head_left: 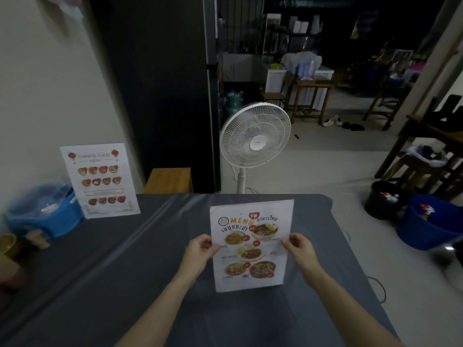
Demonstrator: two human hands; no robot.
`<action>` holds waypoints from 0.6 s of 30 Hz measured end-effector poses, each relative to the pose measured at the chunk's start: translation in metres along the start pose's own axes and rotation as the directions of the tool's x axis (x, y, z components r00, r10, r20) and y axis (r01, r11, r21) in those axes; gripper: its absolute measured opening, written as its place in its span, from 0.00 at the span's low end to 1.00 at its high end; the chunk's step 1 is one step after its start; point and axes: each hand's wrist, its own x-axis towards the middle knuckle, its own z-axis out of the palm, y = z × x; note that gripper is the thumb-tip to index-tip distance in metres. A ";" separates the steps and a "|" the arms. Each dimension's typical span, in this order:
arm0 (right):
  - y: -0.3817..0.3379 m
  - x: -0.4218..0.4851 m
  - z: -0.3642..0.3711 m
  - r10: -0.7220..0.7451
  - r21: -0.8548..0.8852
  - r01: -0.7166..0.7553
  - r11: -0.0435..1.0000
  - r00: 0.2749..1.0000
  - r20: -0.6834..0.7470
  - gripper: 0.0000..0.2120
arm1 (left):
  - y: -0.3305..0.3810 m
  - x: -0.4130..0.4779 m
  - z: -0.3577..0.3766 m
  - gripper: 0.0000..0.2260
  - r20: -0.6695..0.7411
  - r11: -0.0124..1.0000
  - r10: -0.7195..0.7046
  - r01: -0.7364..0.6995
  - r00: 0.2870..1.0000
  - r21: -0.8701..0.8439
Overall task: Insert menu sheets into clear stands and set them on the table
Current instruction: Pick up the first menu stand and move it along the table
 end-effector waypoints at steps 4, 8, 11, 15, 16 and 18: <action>0.002 0.003 0.002 -0.028 -0.036 0.027 0.999 0.999 -0.044 0.07 | -0.006 0.008 -0.004 0.03 0.049 0.997 0.070 -0.070 0.996 0.010; 0.000 0.007 0.000 -0.047 -0.080 0.042 0.996 0.997 -0.061 0.07 | -0.002 0.017 -0.006 0.04 0.070 0.990 0.135 -0.137 0.988 0.025; -0.005 0.013 -0.007 -0.058 -0.116 0.051 0.992 0.996 -0.060 0.07 | 0.006 0.028 -0.001 0.05 0.056 0.988 0.154 -0.155 0.987 0.023; -0.021 0.033 -0.028 -0.099 -0.188 0.080 0.979 0.990 -0.095 0.05 | 0.023 0.055 0.015 0.05 0.083 0.983 0.173 -0.177 0.981 0.043; -0.024 0.039 -0.034 -0.110 -0.207 0.088 0.974 0.989 -0.101 0.05 | 0.027 0.062 0.021 0.05 0.086 0.981 0.181 -0.185 0.980 0.051; -0.029 0.051 -0.048 -0.125 -0.221 0.097 0.970 0.986 -0.114 0.05 | 0.037 0.074 0.036 0.05 0.087 0.979 0.192 -0.197 0.978 0.059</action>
